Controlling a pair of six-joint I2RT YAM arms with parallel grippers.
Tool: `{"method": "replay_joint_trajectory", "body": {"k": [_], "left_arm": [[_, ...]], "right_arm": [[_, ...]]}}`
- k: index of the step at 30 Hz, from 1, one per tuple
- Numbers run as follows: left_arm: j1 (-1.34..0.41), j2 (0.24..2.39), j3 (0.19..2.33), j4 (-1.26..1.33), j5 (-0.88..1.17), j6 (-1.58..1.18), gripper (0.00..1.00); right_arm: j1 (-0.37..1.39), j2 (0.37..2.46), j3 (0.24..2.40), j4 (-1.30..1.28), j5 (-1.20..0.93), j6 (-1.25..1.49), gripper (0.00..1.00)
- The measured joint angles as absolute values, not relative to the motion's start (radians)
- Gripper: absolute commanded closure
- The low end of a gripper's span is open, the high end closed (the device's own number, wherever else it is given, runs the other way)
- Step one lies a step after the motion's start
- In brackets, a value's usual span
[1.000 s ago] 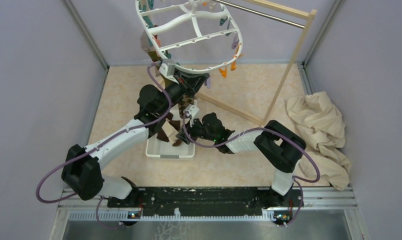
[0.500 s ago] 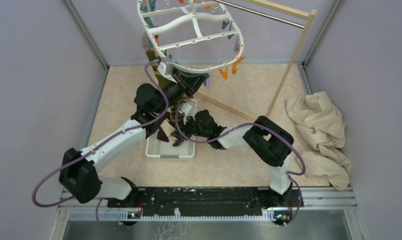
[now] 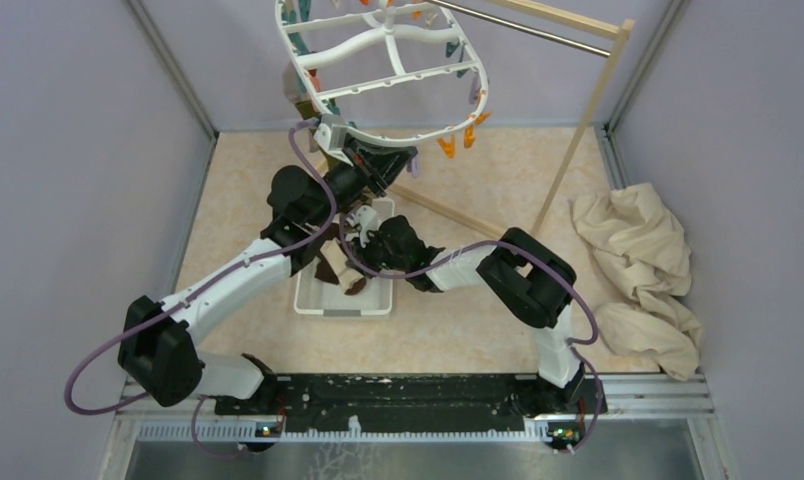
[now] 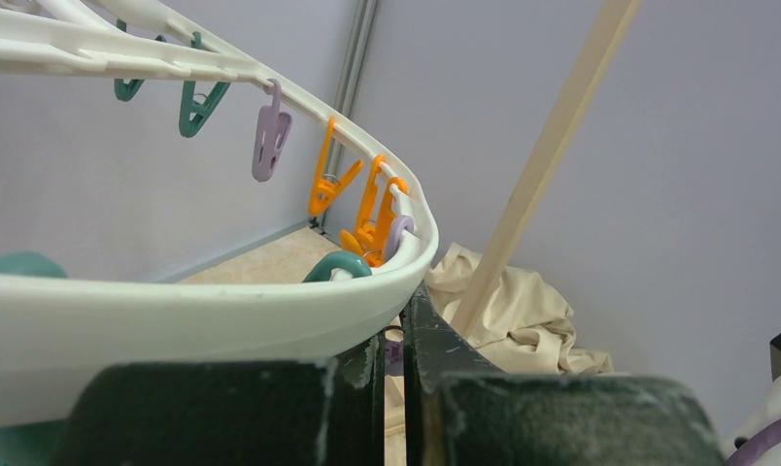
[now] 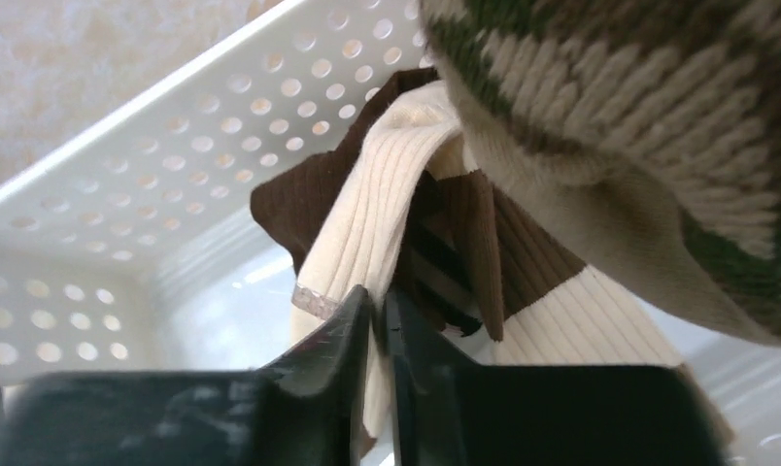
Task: Clip the socks to the hanger
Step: Pick up the sock from the bin.
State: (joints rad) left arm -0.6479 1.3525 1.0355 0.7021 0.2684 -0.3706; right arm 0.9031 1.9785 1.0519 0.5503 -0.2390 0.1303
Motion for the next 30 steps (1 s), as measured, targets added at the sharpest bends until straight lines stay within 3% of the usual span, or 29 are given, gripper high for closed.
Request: {"method": "replay_joint_trajectory", "body": {"k": [9,20,30], "left_arm": [[-0.645,1.356,1.039,0.701,0.274,-0.371,1.0],[-0.641,1.361,1.047,0.696,0.28,-0.374,1.0],[-0.639,1.362,1.048,0.695,0.281,-0.373,1.0]], "right_arm": [[0.903,1.948,1.024,0.542,-0.239,0.134,1.0],[0.889,1.574,0.862,0.554,-0.216,0.14,1.0],[0.852,1.405,0.797,0.456,-0.193,0.134,1.0]]}}
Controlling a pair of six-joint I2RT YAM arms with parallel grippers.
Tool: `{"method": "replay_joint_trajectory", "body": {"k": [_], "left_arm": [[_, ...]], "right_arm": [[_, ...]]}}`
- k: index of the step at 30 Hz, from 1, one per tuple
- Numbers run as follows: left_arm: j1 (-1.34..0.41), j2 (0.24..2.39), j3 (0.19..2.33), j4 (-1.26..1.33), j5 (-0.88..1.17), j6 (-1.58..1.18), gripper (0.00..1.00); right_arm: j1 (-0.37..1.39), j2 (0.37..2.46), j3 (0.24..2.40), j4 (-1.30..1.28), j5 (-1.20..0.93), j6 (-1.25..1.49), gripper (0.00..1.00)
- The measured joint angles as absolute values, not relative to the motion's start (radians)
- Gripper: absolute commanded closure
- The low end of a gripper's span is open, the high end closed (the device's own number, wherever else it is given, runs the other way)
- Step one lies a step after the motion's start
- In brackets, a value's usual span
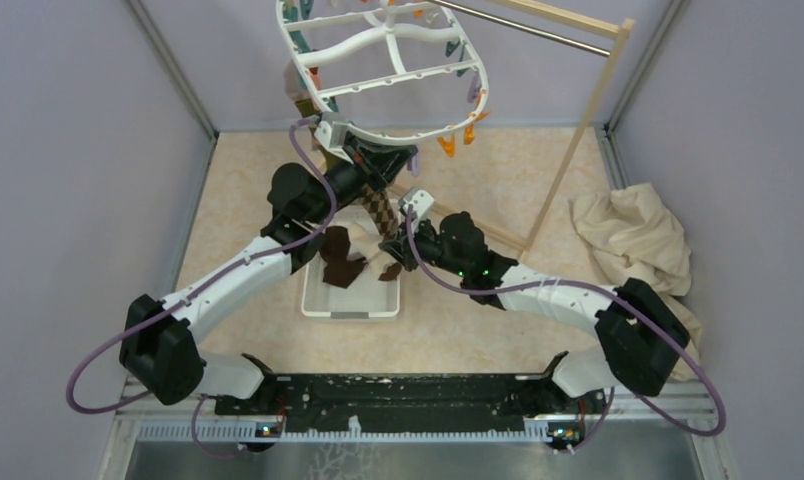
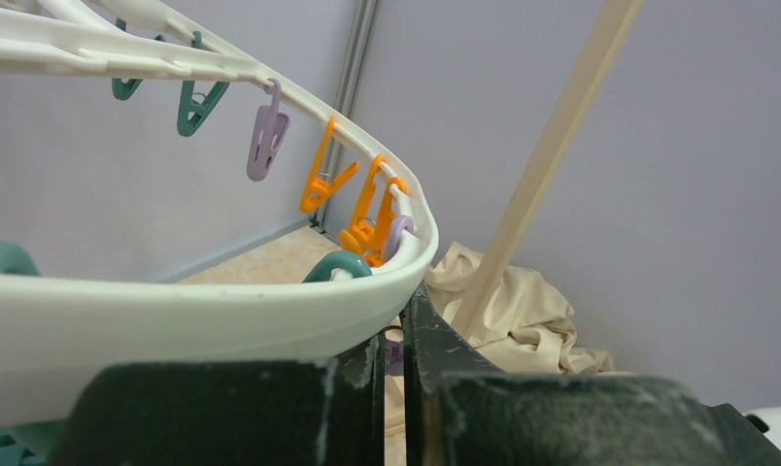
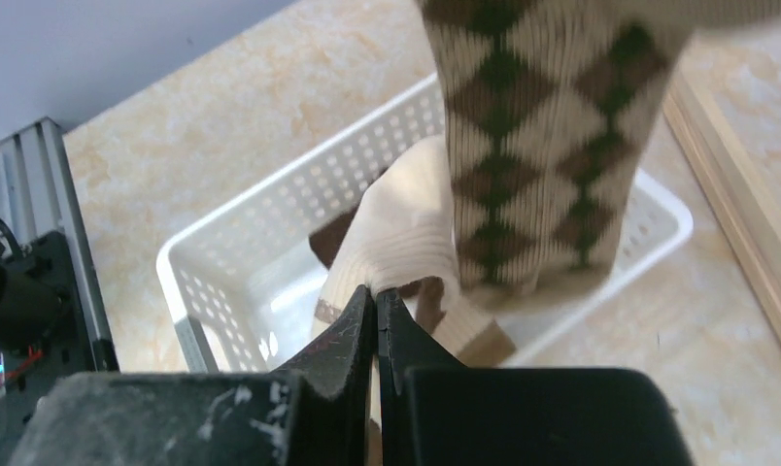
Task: Clip the socks to the hanger
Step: Pick up the sock from the bin, then place the sock at the center of the board.
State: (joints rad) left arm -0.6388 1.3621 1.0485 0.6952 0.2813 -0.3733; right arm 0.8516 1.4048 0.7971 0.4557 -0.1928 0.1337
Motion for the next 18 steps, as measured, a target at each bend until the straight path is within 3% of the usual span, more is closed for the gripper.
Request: {"method": "replay_joint_trajectory", "body": {"k": [11,18], "left_arm": [[-0.638,1.372,1.052,0.695,0.281,-0.369,1.0],[-0.636,1.382,1.052,0.696,0.281,-0.369,1.0]], "right_arm": [[0.839,1.044,0.447,0.375,-0.171,0.241,1.0],[0.839,0.817,0.435,0.286,-0.108,0.257,1.0]]}}
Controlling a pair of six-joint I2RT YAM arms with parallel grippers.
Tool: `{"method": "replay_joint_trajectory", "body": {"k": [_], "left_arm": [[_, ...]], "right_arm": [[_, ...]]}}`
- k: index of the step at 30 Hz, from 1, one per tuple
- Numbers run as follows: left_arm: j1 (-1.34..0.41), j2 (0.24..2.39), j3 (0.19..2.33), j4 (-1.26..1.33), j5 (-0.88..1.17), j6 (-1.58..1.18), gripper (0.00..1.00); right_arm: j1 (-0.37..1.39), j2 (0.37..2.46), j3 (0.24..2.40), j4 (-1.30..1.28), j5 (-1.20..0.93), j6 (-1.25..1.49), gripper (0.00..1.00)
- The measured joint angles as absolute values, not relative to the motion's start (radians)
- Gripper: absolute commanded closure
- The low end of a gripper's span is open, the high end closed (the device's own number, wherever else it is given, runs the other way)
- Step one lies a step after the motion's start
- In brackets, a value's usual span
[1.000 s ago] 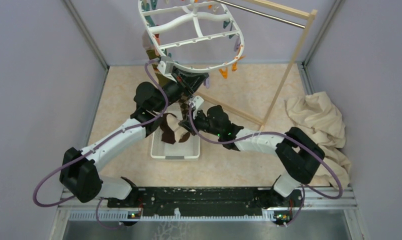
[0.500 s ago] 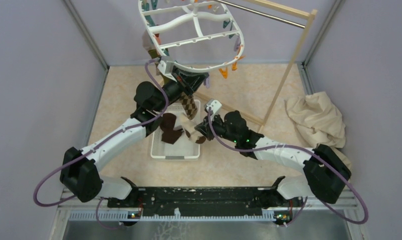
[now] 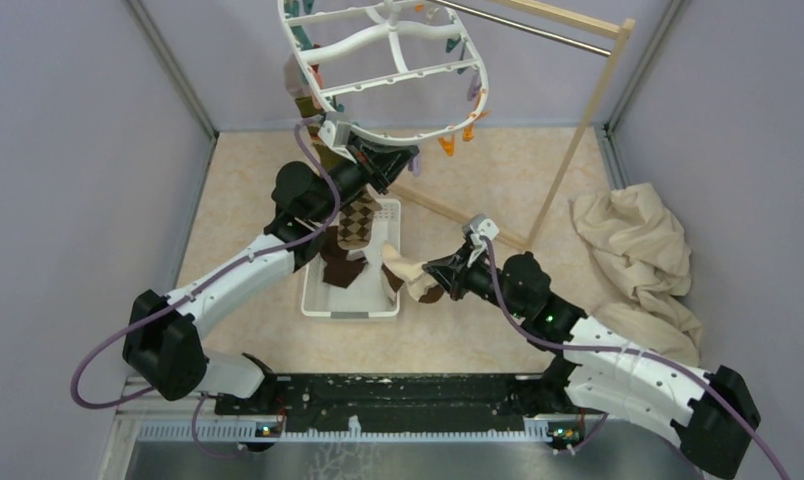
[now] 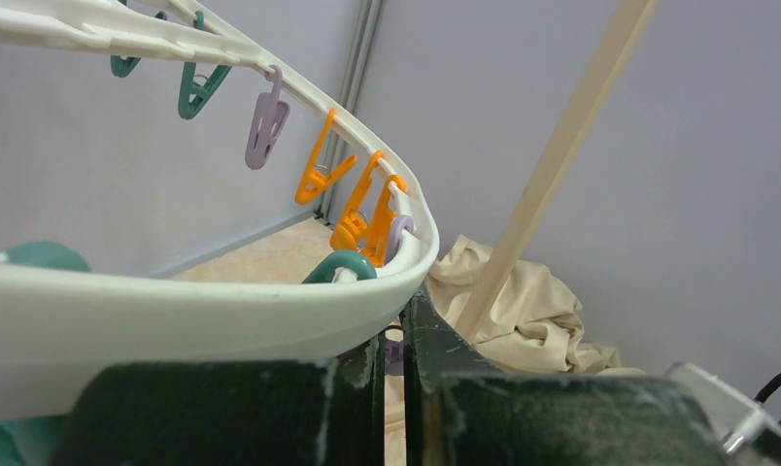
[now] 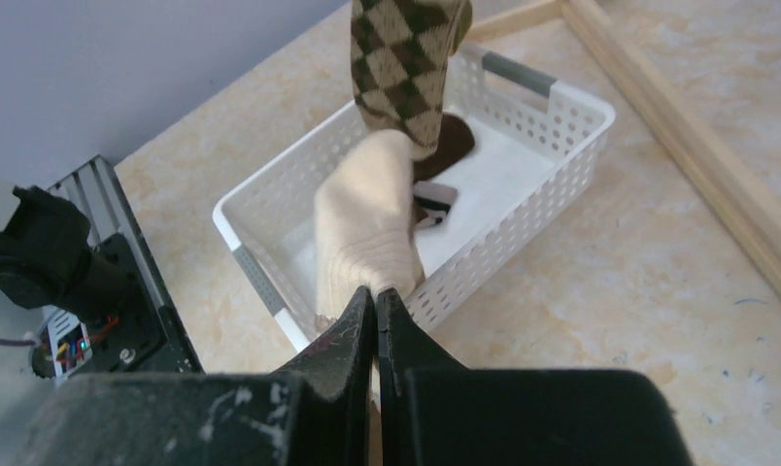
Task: Clip the socks to the hanger
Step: Place the sock at the center of the board.
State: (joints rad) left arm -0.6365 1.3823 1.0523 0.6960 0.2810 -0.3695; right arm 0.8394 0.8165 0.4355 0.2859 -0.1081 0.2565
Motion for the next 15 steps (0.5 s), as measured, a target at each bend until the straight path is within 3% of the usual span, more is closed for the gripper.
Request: {"method": "replay_joint_trajectory", "body": {"k": [15], "left_arm": [[-0.636,1.39,1.052,0.697,0.288,-0.373,1.0]], "right_arm": [[0.747,0.79,0.638,-0.027,0.165,0.207,1.0]]}}
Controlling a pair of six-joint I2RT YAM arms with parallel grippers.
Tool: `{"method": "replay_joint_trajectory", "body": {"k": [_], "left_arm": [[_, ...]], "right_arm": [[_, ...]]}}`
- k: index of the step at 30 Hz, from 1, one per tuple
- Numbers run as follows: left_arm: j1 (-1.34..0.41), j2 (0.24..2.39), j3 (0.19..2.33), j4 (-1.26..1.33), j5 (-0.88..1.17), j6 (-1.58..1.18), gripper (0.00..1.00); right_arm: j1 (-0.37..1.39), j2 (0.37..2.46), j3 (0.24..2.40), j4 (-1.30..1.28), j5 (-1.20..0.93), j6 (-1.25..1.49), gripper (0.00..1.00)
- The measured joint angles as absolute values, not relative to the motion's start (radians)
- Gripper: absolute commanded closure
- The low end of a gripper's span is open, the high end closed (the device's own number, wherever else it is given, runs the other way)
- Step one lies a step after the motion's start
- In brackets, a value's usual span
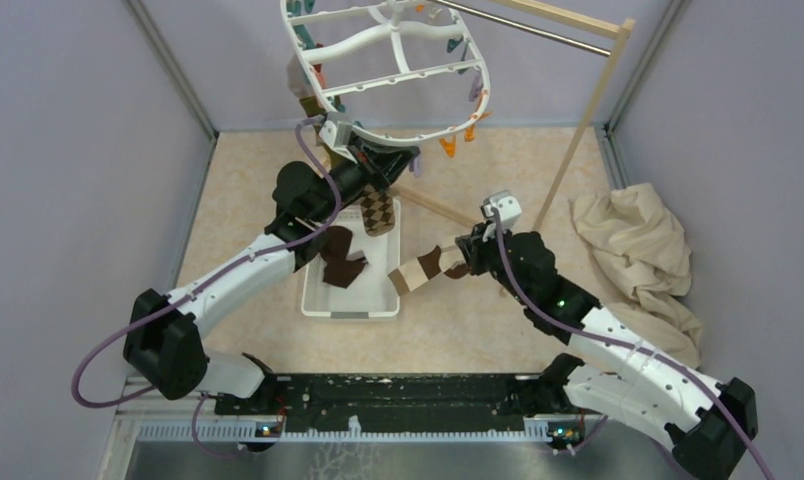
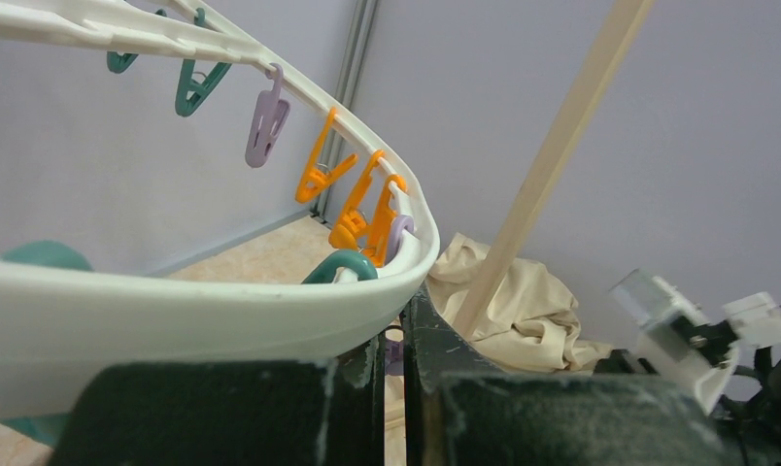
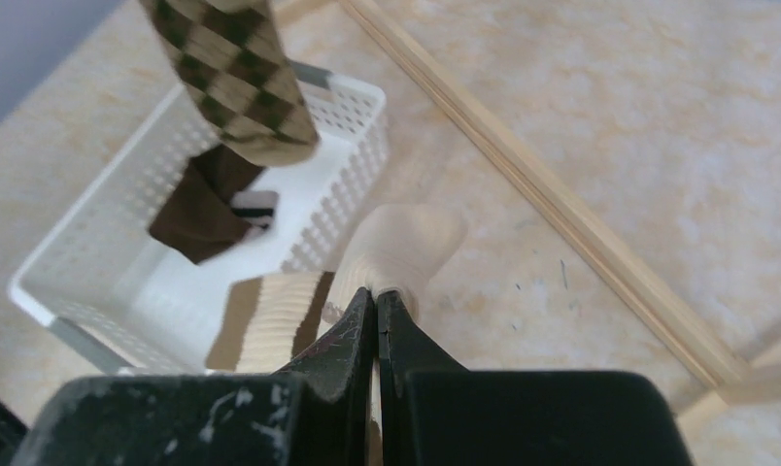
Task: Clip the socks to the hanger
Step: Place the sock at the center of the board, then pick up the sock from the center of the board.
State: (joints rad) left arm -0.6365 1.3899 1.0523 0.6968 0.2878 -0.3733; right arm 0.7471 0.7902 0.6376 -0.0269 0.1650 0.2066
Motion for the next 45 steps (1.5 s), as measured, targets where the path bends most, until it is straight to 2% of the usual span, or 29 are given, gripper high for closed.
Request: {"method": "replay_joint_trajectory", "body": {"k": [3,4,5,7,8,9,12,18,28,45], "left_arm": [[-0.637,1.393,1.052,0.699,0.291,-0.374,1.0],[-0.637,1.394,1.052,0.699,0.292,-0.374,1.0],[-0.637,1.396,1.052,0.699,0.293,-0.374,1.0],[-0.637,1.399,1.052,0.701,0.295,-0.374,1.0],[-0.637,1.4,1.052,0.701,0.296,-0.374,1.0],[-0.636,1.401,1.052,0.701,0.297,-0.374,1.0],[-0.637,1.401,1.052,0.701,0.299,-0.374,1.0],[-0.637,1.402,1.052,0.702,0.3,-0.374,1.0],[-0.637,1.402,1.052,0.702,0.3,-0.373,1.0],[-0.637,1.402,1.052,0.698,0.299,-0.362,1.0]], "right_arm": [[0.726,0.832,0.638,-0.101,0.227,0.232,1.0],[0.707,0.844,0.637,-0.118,0.236,0.243,0.89],[0.68,0.857,0.636,-0.133,0.244,0.258,0.71],[0.635,0.879,0.635,-0.154,0.271,0.286,0.43],[0.622,0.887,0.635,-0.16,0.285,0.301,0.36],[0.614,0.896,0.635,-0.163,0.3,0.308,0.33],[0.61,0.925,0.632,-0.159,0.312,0.308,0.32],[0.627,1.033,0.63,-0.106,0.275,0.298,0.39],[0.799,1.292,0.669,-0.085,0.217,0.25,0.39],[0.912,1.468,0.694,-0.028,0.152,0.267,0.4]]}}
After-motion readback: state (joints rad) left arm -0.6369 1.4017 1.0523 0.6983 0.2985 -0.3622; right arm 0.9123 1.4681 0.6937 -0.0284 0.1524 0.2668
